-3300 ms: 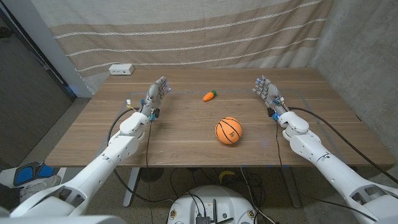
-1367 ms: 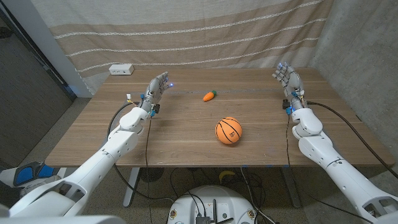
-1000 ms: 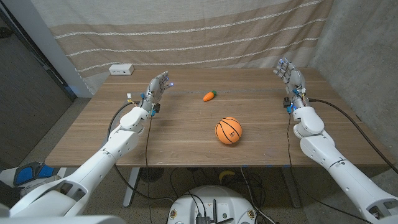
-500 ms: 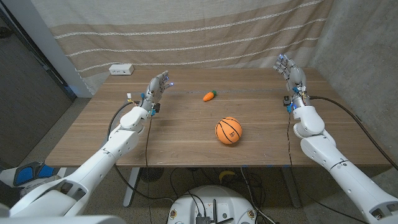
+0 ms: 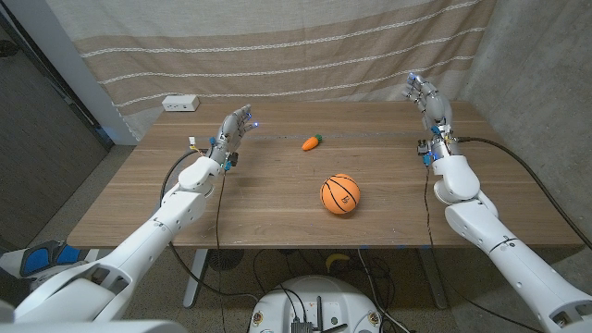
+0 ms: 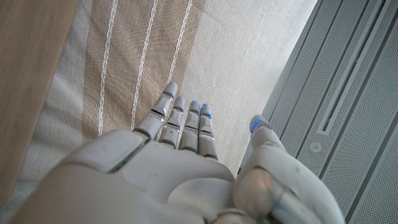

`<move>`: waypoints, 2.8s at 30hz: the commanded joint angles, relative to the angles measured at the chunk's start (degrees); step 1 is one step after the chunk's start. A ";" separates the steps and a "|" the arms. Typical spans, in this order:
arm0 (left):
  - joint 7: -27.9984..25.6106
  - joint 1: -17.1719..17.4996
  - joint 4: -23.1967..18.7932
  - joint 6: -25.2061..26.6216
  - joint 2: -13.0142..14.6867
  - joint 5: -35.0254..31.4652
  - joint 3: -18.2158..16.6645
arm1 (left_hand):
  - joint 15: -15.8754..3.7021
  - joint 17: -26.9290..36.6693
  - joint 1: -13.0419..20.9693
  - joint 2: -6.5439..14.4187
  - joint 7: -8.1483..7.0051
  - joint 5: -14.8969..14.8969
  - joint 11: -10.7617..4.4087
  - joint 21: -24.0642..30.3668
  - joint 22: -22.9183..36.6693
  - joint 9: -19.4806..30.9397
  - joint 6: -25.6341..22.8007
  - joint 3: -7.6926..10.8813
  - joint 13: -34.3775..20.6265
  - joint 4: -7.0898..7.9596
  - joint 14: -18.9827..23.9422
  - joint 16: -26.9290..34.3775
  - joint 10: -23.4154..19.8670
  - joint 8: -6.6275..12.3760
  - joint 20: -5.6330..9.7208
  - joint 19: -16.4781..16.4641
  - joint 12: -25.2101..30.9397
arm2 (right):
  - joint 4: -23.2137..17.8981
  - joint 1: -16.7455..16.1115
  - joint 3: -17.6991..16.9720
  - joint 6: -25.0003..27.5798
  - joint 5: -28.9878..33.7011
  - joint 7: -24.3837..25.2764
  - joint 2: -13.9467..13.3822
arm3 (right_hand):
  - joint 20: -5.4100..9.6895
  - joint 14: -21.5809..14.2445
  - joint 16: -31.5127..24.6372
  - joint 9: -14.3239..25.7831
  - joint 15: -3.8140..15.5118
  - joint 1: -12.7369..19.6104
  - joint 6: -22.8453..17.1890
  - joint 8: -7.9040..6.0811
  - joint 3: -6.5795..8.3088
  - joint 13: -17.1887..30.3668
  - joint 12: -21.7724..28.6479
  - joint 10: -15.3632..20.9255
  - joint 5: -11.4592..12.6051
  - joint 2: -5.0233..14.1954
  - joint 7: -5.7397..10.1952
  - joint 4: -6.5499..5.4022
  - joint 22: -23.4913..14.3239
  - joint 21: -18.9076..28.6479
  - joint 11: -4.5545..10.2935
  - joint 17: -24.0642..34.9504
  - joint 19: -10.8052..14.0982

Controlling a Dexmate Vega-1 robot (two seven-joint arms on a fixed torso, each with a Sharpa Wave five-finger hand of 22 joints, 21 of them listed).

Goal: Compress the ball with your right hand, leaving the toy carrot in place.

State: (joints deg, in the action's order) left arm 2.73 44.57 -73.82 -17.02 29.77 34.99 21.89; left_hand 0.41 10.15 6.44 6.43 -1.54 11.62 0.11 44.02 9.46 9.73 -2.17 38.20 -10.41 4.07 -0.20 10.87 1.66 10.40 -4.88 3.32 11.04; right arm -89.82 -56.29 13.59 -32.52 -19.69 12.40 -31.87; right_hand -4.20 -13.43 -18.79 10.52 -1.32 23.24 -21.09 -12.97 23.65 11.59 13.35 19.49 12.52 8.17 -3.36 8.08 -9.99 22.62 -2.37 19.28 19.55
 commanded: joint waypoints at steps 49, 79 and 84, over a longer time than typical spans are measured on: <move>1.61 -1.52 1.01 0.14 -0.70 -0.02 0.89 | -0.28 0.01 -1.18 0.14 -0.31 -0.16 0.15 -1.25 0.23 0.34 -0.09 0.44 -0.16 -1.19 0.00 -0.02 0.27 0.05 -0.30 -1.02 0.37 | -12.07 -3.08 2.24 5.48 22.69 2.81 -4.89 | -0.32 -0.76 -0.49 0.36 1.17 0.79 -1.11 0.67 -0.18 0.44 -0.15 1.49 0.81 -0.63 1.01 0.84 -0.29 -1.11 0.84 0.29 0.58; 1.04 0.62 -3.71 0.28 1.04 -0.08 0.25 | -0.24 0.03 -1.64 0.17 -0.30 -0.21 0.19 -2.06 0.26 0.34 -0.08 0.60 -0.16 -1.55 0.01 -0.03 0.21 0.05 -0.32 -1.35 0.38 | -23.32 -10.02 1.13 17.19 31.86 5.12 -10.34 | -1.39 0.54 0.20 0.41 1.48 -0.66 1.03 1.80 -1.46 0.55 -1.31 -0.80 0.44 -2.37 2.25 0.65 -0.31 -2.15 1.46 0.36 0.14; 1.14 0.73 -4.46 0.53 1.27 -0.13 0.34 | -0.25 0.03 -1.72 0.17 -0.22 -0.22 0.23 -2.22 0.26 0.35 -0.18 0.63 -0.16 -1.62 -0.02 -0.05 0.21 0.09 -0.32 -1.40 0.37 | -25.47 -11.43 0.88 19.52 33.68 5.62 -11.19 | -1.67 0.83 0.40 0.43 1.65 -1.01 2.32 2.19 -1.78 0.56 -1.83 -2.29 0.25 -2.79 3.11 0.67 -0.31 -2.46 2.06 0.34 0.10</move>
State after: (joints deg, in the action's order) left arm 3.74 44.89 -76.83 -16.85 30.51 35.02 22.24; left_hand 0.31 10.15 5.21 5.96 -1.53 11.63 0.11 41.92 9.46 10.01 -2.16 38.65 -10.41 2.81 -0.10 10.87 1.66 10.40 -5.11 2.32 11.26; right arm -110.21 -64.46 15.11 -17.83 10.44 17.22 -40.81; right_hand -5.25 -12.77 -18.77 10.80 0.31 22.48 -19.48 -11.19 22.14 11.84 11.64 17.66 12.85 5.28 -0.36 8.61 -9.99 20.31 -0.38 19.57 19.52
